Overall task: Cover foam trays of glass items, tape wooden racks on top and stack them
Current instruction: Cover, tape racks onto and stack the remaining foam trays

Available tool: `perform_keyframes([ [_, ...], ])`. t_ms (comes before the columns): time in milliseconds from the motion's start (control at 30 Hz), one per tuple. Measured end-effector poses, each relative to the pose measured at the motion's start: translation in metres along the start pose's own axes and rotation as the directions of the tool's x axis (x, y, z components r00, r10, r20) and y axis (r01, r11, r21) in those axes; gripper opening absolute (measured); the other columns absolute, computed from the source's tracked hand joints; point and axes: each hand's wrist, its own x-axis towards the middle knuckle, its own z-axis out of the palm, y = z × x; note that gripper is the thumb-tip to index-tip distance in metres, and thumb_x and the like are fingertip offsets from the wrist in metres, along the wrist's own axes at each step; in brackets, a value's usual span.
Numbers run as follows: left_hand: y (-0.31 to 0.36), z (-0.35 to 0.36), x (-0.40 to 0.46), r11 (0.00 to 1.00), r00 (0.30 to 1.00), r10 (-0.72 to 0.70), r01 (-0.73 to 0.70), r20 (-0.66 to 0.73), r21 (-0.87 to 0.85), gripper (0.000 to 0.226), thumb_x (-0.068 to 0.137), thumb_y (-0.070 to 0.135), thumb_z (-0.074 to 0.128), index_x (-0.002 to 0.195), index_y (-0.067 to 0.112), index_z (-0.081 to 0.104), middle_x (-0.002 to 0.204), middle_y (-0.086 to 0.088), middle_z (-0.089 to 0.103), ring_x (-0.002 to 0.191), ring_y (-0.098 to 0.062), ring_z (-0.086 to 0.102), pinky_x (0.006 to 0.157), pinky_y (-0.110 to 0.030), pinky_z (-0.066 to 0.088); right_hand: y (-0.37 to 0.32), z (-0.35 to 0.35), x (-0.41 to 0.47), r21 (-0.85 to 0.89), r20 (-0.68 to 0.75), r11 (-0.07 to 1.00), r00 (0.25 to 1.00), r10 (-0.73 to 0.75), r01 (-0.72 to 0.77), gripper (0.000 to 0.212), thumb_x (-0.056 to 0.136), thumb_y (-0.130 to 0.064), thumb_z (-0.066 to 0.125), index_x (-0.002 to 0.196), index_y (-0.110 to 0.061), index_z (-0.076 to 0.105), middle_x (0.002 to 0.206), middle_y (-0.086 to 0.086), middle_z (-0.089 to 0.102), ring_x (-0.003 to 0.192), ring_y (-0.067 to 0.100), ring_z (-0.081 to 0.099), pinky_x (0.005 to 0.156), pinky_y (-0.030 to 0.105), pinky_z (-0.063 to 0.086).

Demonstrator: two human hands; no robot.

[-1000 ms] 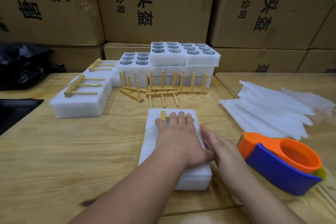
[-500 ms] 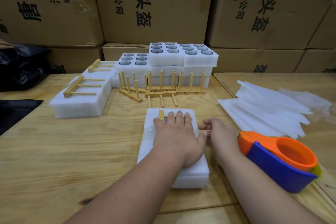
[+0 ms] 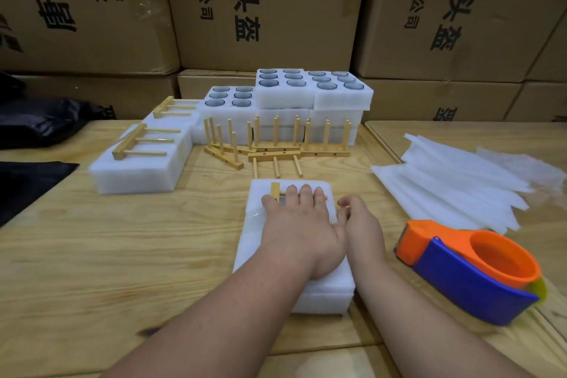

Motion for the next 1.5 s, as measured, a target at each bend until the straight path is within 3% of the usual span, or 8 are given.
perform_keyframes([
  [67, 0.0, 0.001, 0.001, 1.0, 1.0, -0.004, 0.004, -0.004, -0.009, 0.073, 0.098, 0.05, 0.007, 0.162, 0.014, 0.0, 0.17, -0.008, 0.001, 0.155, -0.029, 0.001, 0.115, -0.065, 0.008, 0.003, -0.006, -0.003, -0.366, 0.113, 0.924, 0.991, -0.071, 0.108, 0.01, 0.097, -0.019, 0.045, 0.099, -0.024, 0.053, 0.098, -0.005, 0.056, 0.098, 0.024, 0.056, 0.071, 0.036, 0.043],
  [133, -0.002, 0.002, 0.002, 0.999, 1.0, -0.002, 0.002, 0.006, -0.036, 0.075, 0.098, 0.054, 0.007, 0.162, 0.016, -0.001, 0.17, -0.006, -0.001, 0.156, -0.028, -0.003, 0.116, -0.065, 0.006, 0.006, -0.009, -0.006, -0.494, 0.093, 0.859, 0.99, -0.107, 0.139, 0.011, 0.096, -0.026, 0.047, 0.102, -0.025, 0.057, 0.106, -0.003, 0.055, 0.108, 0.024, 0.052, 0.084, 0.038, 0.044],
  [300, -0.012, -0.022, 0.002, 0.889, 0.997, 0.041, -0.01, 0.059, -0.457, 0.071, 0.098, 0.064, 0.012, 0.161, 0.034, 0.002, 0.17, 0.007, -0.006, 0.153, -0.015, -0.024, 0.116, -0.063, -0.018, 0.007, -0.012, -0.01, -0.348, -0.031, 0.936, 0.997, -0.065, 0.05, 0.03, 0.095, -0.02, 0.044, 0.111, -0.016, 0.068, 0.112, 0.003, 0.065, 0.111, 0.027, 0.056, 0.097, 0.042, 0.043],
  [400, -0.031, -0.036, -0.019, 0.787, 0.985, 0.013, -0.115, -0.17, -0.606, 0.074, 0.09, 0.075, 0.018, 0.158, 0.046, 0.014, 0.169, 0.018, 0.001, 0.151, -0.005, -0.024, 0.117, -0.06, -0.021, 0.007, -0.015, -0.013, -0.221, -0.085, 0.974, 0.993, -0.081, 0.06, 0.028, 0.092, -0.016, 0.047, 0.104, -0.016, 0.072, 0.108, 0.003, 0.07, 0.107, 0.027, 0.06, 0.094, 0.041, 0.046],
  [500, -0.042, -0.025, -0.059, 0.868, 0.939, 0.112, -0.252, -0.324, -0.429, 0.083, 0.075, 0.088, 0.029, 0.151, 0.059, 0.012, 0.166, 0.022, 0.008, 0.153, -0.003, -0.012, 0.123, -0.057, -0.005, 0.008, -0.015, -0.014, -0.176, -0.079, 0.98, 0.991, -0.111, 0.096, 0.022, 0.089, -0.015, 0.051, 0.094, -0.018, 0.072, 0.1, 0.002, 0.071, 0.1, 0.028, 0.061, 0.088, 0.042, 0.049],
  [600, -0.029, -0.005, -0.082, 0.922, 0.947, 0.279, -0.31, -0.159, -0.232, 0.091, 0.071, 0.088, 0.049, 0.148, 0.062, 0.008, 0.168, 0.015, -0.002, 0.154, -0.018, -0.019, 0.118, -0.066, -0.009, 0.007, -0.014, -0.01, -0.193, -0.057, 0.974, 0.99, -0.131, 0.118, 0.023, 0.089, -0.012, 0.053, 0.097, -0.015, 0.074, 0.103, 0.004, 0.071, 0.104, 0.029, 0.06, 0.09, 0.042, 0.048],
  [867, 0.0, -0.015, -0.059, 0.965, 0.965, 0.257, -0.259, 0.054, 0.036, 0.095, 0.079, 0.067, 0.07, 0.153, 0.042, 0.015, 0.166, -0.003, 0.002, 0.152, -0.041, -0.019, 0.096, -0.085, -0.018, 0.012, -0.014, -0.004, -0.219, -0.002, 0.968, 0.992, -0.125, 0.121, 0.025, 0.091, -0.007, 0.051, 0.099, -0.013, 0.073, 0.11, 0.008, 0.07, 0.109, 0.032, 0.056, 0.093, 0.042, 0.045],
  [1500, -0.086, 0.012, -0.077, 0.988, 0.988, 0.148, -0.146, -0.036, 0.057, 0.08, 0.071, 0.069, 0.069, 0.136, 0.056, 0.025, 0.162, 0.008, -0.006, 0.154, -0.032, -0.005, 0.111, -0.073, -0.007, 0.015, -0.009, -0.008, -0.216, -0.05, 0.966, 0.986, -0.16, 0.145, 0.024, 0.087, -0.007, 0.052, 0.085, -0.02, 0.073, 0.103, 0.007, 0.072, 0.104, 0.034, 0.059, 0.093, 0.042, 0.048],
])
